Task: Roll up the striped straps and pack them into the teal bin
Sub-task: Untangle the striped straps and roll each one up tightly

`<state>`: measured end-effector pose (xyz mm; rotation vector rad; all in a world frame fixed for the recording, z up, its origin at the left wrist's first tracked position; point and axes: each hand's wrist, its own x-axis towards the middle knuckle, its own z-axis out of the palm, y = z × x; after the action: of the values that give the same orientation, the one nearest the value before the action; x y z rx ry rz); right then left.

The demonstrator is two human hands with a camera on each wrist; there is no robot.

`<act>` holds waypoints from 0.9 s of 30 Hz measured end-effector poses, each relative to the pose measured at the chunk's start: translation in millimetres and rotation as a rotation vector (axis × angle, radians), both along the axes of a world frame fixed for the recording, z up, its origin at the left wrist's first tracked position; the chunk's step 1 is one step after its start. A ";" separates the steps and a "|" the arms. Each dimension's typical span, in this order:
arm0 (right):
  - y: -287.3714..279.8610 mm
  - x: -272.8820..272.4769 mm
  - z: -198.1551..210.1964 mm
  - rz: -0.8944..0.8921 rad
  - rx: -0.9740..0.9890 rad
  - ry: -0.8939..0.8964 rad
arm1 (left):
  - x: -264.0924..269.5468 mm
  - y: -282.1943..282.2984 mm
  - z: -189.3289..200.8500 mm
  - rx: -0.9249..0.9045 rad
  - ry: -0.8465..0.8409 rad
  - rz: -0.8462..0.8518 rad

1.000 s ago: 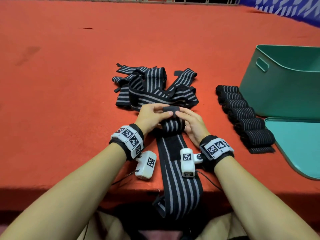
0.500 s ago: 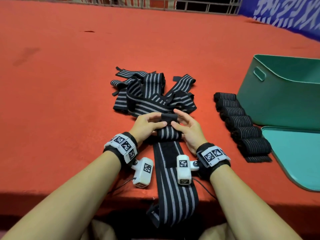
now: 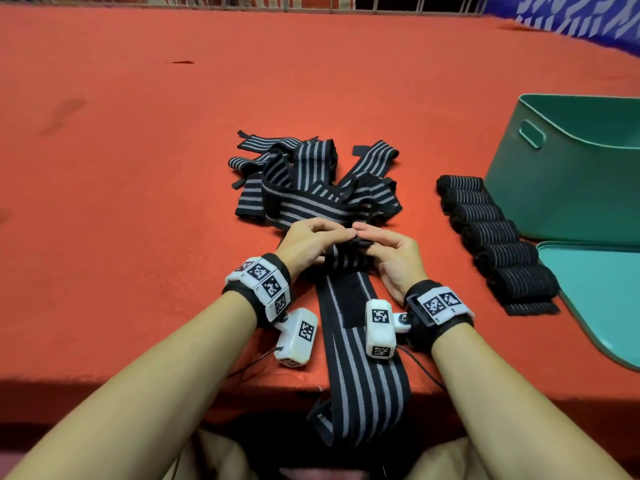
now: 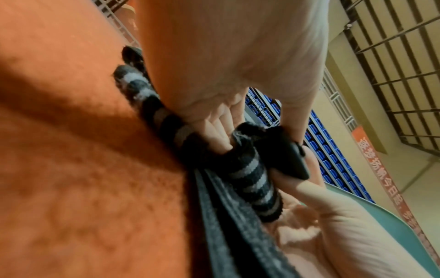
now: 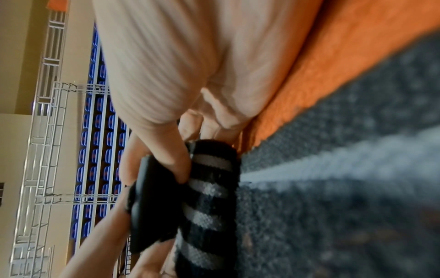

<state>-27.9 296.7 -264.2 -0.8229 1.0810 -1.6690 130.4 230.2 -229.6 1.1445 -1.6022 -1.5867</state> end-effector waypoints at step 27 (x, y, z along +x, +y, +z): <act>3.3 3.3 12.7 0.031 0.076 0.038 | -0.1 -0.6 -5.4 -0.302 0.118 0.040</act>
<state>-24.6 300.1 -251.5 -0.8213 1.1455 -1.5829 130.3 229.6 -235.0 0.9004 -1.6611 -1.3066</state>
